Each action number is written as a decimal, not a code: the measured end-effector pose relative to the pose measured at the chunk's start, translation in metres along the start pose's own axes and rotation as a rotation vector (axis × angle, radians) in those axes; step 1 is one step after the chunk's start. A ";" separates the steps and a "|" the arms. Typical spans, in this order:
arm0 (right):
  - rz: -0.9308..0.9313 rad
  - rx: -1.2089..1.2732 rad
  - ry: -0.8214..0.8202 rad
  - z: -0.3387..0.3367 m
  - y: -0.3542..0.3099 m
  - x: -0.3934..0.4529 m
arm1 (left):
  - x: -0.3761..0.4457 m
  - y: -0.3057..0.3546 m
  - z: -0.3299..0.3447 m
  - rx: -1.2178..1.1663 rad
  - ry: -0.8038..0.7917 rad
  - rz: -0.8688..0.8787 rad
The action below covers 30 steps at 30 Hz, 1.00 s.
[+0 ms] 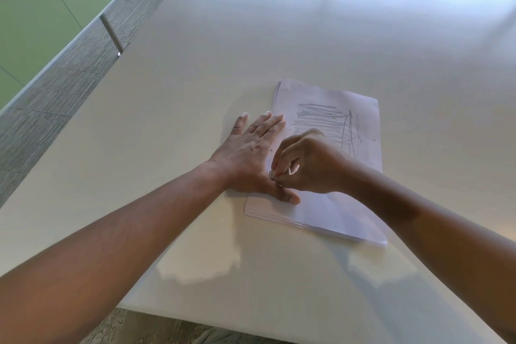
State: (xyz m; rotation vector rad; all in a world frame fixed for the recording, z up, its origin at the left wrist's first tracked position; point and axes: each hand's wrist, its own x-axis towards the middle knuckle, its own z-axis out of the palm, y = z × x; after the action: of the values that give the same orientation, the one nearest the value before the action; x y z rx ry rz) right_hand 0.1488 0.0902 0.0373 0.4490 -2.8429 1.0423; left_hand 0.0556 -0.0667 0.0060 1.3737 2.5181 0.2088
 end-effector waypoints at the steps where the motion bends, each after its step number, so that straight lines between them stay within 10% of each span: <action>1: -0.008 0.002 0.029 0.001 0.002 0.001 | 0.000 0.000 -0.001 0.004 -0.002 0.001; 30: -0.158 -0.016 0.016 -0.002 0.011 0.001 | -0.001 0.001 -0.002 0.017 -0.003 0.002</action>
State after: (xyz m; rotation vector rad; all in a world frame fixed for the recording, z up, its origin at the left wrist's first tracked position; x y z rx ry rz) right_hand 0.1445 0.0988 0.0320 0.6481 -2.7467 0.9890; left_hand 0.0562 -0.0669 0.0083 1.3821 2.5216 0.1855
